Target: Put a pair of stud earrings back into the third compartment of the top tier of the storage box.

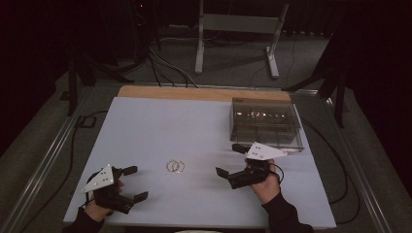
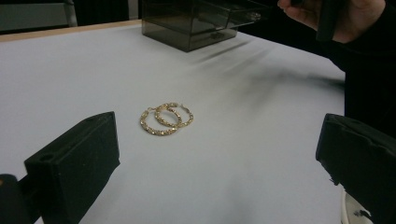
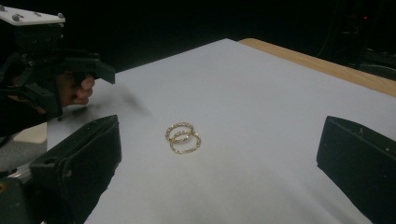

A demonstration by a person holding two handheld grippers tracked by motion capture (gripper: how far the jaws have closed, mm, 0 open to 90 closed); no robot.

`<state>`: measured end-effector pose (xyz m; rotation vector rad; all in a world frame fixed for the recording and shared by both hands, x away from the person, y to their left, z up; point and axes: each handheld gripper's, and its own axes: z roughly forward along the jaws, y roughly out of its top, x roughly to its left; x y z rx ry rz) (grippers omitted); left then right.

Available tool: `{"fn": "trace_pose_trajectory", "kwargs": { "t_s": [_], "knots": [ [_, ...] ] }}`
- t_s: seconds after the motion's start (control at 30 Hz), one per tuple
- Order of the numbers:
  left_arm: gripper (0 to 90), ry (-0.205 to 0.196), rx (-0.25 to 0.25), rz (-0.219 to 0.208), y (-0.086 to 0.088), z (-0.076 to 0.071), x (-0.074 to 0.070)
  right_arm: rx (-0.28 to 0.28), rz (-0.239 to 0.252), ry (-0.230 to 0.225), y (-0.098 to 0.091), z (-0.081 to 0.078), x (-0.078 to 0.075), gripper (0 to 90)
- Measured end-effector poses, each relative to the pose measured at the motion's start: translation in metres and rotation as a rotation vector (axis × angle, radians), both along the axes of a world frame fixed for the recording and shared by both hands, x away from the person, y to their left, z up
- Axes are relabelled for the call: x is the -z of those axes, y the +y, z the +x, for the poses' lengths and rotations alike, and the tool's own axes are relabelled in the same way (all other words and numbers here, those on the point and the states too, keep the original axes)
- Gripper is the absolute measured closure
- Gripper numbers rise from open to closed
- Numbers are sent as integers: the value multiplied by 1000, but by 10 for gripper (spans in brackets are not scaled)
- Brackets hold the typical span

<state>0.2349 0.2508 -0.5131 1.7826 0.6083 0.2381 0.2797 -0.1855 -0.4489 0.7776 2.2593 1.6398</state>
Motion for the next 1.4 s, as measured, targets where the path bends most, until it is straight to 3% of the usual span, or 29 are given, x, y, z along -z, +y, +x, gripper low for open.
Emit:
{"fn": "trace_pose_trajectory", "kwargs": {
  "t_s": [0.33,0.87,1.4],
  "knots": [
    [5,2,5,0,0,0,0,-52,-7,3,26,14,-1,0],
    [5,4,10,-2,0,0,0,-122,-14,57,63,36,11,0],
    [5,2,17,-7,-1,-1,0,-159,-91,90,92,57,38,0]
  ]
}}
